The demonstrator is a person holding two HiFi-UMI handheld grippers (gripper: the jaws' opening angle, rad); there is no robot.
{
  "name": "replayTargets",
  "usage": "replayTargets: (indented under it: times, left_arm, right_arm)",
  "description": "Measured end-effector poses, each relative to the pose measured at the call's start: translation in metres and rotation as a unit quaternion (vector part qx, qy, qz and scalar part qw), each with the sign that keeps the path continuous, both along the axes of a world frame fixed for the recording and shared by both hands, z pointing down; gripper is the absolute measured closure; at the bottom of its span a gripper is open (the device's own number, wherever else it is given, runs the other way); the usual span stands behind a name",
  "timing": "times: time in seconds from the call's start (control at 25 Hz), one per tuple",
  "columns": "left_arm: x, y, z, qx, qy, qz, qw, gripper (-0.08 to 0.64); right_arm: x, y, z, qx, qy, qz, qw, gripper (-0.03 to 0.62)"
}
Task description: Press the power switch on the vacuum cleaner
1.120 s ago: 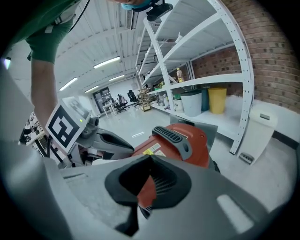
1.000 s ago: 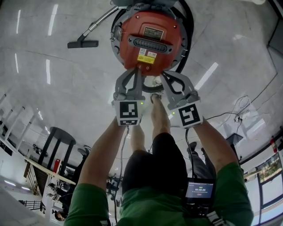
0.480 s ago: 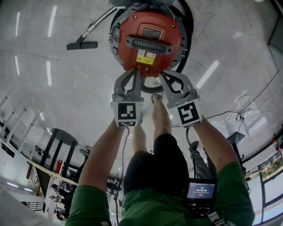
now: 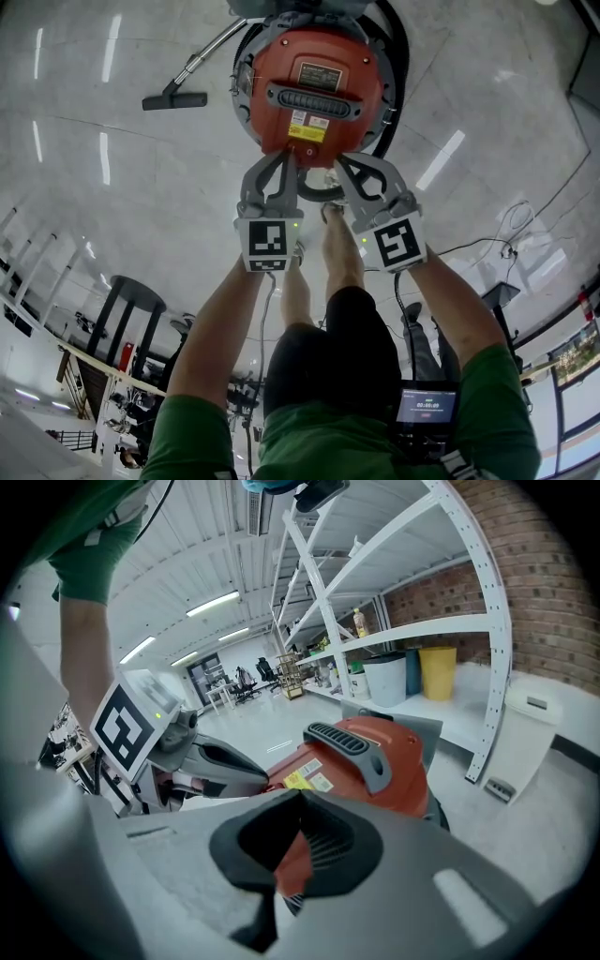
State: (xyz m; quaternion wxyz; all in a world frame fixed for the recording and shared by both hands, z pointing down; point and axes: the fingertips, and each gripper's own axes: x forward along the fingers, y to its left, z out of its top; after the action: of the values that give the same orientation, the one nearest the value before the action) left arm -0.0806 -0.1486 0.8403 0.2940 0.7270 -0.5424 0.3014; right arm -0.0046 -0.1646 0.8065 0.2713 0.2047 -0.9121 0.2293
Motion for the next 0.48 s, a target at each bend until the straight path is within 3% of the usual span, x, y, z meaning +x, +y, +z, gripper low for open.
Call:
replayTargets:
  times: [0.48]
  left_arm:
    - [-0.0025,0.0002,0.0056,-0.019,-0.009,-0.008,0.9997,0.551]
  right_arm:
    - [0.0081,-0.0033,-0.0032,0.004,-0.001,0.005,1.0,0.589]
